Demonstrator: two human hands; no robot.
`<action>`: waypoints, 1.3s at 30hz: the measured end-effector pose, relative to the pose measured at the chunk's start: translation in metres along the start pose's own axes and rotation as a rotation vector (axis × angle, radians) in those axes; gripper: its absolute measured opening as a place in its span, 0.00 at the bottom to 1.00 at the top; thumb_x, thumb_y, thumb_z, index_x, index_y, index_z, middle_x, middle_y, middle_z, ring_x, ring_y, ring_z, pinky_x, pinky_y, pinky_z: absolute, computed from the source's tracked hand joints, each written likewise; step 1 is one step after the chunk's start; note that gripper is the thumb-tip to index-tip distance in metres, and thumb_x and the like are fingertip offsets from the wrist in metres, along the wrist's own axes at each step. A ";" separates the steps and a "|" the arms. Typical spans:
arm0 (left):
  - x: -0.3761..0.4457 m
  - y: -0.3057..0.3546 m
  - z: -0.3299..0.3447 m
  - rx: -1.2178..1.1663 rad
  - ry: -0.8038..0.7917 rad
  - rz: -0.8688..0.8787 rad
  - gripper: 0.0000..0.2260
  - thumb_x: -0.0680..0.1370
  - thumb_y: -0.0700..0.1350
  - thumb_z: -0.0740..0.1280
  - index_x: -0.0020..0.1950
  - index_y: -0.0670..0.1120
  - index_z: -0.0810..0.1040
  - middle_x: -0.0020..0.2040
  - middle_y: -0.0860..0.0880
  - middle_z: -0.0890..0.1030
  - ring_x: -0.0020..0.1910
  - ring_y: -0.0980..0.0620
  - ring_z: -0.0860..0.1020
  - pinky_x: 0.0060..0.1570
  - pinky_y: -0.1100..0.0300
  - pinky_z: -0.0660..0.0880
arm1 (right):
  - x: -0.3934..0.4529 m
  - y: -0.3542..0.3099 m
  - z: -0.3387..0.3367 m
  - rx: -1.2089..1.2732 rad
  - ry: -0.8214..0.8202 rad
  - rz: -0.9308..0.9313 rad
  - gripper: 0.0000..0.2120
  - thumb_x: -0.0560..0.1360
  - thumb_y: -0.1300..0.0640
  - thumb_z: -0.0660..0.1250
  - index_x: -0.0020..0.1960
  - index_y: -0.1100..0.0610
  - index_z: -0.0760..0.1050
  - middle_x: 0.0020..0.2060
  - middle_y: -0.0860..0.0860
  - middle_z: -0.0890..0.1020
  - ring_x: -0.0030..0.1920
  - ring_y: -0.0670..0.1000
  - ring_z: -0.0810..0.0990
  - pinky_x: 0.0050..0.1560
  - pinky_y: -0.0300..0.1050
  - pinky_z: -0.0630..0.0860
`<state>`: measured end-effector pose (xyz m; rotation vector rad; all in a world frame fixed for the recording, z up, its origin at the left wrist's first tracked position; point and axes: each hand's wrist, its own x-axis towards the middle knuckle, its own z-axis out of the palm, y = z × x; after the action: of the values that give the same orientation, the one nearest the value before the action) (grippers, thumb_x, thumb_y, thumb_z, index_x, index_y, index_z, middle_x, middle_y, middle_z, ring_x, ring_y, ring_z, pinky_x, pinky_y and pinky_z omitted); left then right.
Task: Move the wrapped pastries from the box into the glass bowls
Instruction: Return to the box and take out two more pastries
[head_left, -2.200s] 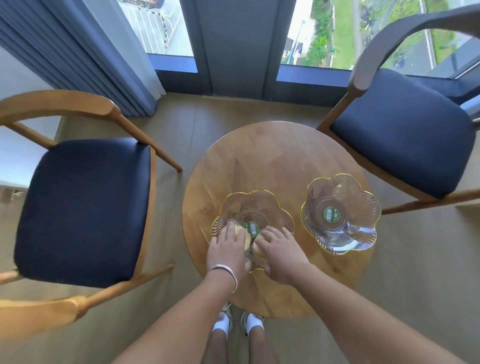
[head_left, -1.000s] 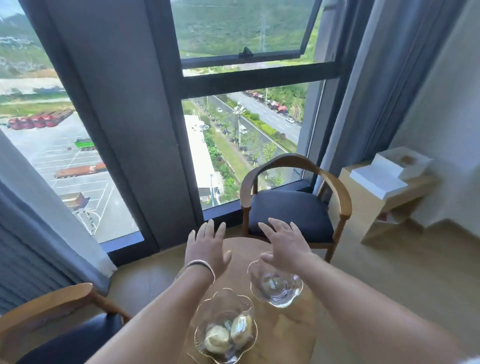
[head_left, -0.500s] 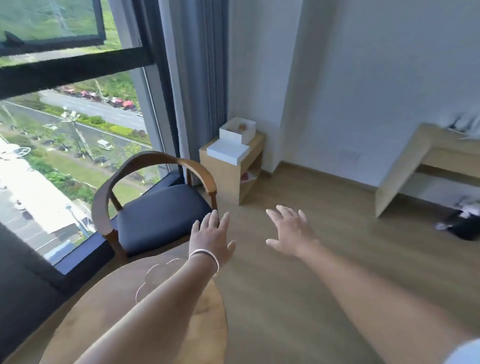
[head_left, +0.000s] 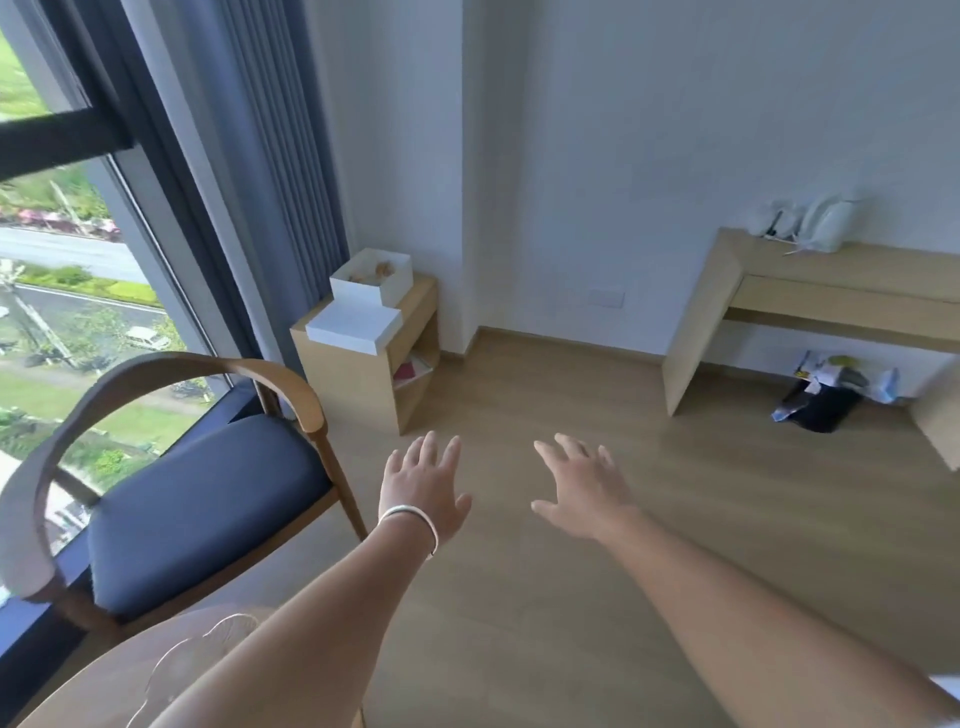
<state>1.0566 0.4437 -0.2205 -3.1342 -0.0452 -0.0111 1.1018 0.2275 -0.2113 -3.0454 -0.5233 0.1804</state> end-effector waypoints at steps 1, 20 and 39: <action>0.009 0.006 -0.002 -0.003 0.006 0.004 0.35 0.78 0.63 0.57 0.79 0.52 0.46 0.80 0.45 0.52 0.78 0.46 0.51 0.75 0.48 0.51 | 0.006 0.009 -0.002 0.003 0.006 0.003 0.40 0.73 0.38 0.66 0.79 0.47 0.52 0.78 0.54 0.56 0.77 0.53 0.55 0.76 0.58 0.51; 0.243 0.043 0.008 0.026 0.002 0.102 0.35 0.78 0.63 0.57 0.79 0.52 0.47 0.79 0.45 0.53 0.78 0.46 0.52 0.75 0.48 0.52 | 0.188 0.115 -0.028 0.001 0.020 0.083 0.40 0.74 0.38 0.66 0.79 0.47 0.52 0.78 0.54 0.56 0.77 0.54 0.55 0.76 0.58 0.50; 0.540 -0.077 0.027 -0.036 -0.001 -0.019 0.34 0.79 0.63 0.57 0.78 0.51 0.48 0.79 0.45 0.56 0.77 0.46 0.54 0.74 0.47 0.54 | 0.506 0.109 -0.073 0.013 -0.037 0.035 0.39 0.75 0.41 0.66 0.79 0.48 0.52 0.79 0.55 0.56 0.77 0.54 0.55 0.76 0.58 0.50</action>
<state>1.5940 0.5360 -0.2435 -3.1701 -0.0762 -0.0101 1.6205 0.2925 -0.2001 -3.0458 -0.4696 0.2411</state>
